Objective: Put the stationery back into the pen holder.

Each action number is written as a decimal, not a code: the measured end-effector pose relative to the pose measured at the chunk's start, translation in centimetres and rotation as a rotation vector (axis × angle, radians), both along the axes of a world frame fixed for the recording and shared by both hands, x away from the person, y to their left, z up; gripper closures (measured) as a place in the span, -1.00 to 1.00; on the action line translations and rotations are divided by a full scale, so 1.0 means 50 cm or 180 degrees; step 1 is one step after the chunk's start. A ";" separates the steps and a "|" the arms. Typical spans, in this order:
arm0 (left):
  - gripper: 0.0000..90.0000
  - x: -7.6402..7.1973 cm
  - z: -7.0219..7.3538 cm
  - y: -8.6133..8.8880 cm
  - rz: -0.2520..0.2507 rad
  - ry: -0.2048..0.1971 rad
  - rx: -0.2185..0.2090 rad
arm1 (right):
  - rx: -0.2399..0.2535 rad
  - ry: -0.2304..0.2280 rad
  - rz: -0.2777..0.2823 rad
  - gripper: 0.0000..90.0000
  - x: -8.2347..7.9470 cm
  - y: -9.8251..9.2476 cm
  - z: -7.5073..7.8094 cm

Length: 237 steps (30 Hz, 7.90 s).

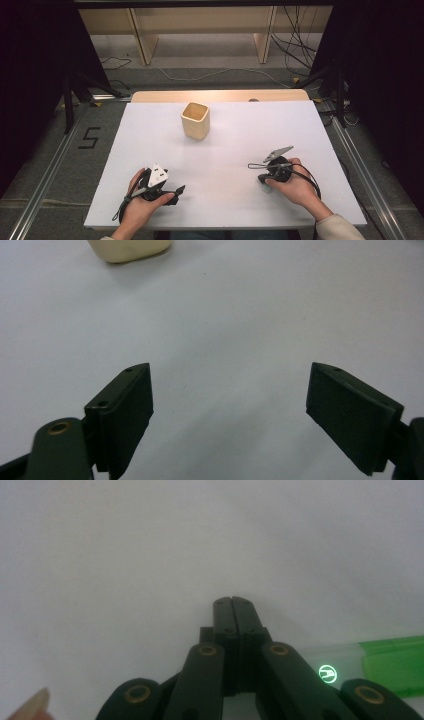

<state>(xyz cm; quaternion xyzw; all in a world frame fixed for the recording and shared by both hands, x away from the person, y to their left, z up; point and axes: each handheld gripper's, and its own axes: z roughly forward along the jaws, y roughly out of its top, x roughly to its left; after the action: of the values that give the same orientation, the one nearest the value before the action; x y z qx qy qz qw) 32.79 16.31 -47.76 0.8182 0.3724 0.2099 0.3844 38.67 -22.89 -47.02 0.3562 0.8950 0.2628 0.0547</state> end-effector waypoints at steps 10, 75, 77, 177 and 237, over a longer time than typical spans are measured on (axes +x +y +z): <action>-0.58 -0.001 0.000 0.001 0.0011 0.0001 -0.0012 | -0.0018 0.0087 -0.0013 1.00 -0.017 -0.020 0.003; -0.58 -0.001 0.000 0.001 0.0029 0.0001 -0.0014 | -0.0243 0.0162 -0.0410 1.00 -0.049 -0.147 0.024; -0.58 -0.001 0.000 0.001 0.0029 0.0000 -0.0014 | -0.0221 0.0157 -0.0407 1.00 -0.049 -0.147 0.026; -0.58 0.000 0.000 0.003 0.0024 -0.0008 -0.0022 | -0.1116 0.0797 -0.0710 0.41 0.025 -0.113 0.043; -0.58 0.000 0.000 0.004 0.0030 -0.0018 -0.0013 | -0.0528 0.0396 -0.0719 0.47 0.021 -0.095 0.076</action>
<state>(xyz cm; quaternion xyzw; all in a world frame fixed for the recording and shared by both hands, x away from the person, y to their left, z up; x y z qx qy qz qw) 32.80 16.51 -47.77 0.8151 0.3756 0.2133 0.3861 39.73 -27.63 -43.22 0.4645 0.8695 0.1575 0.0576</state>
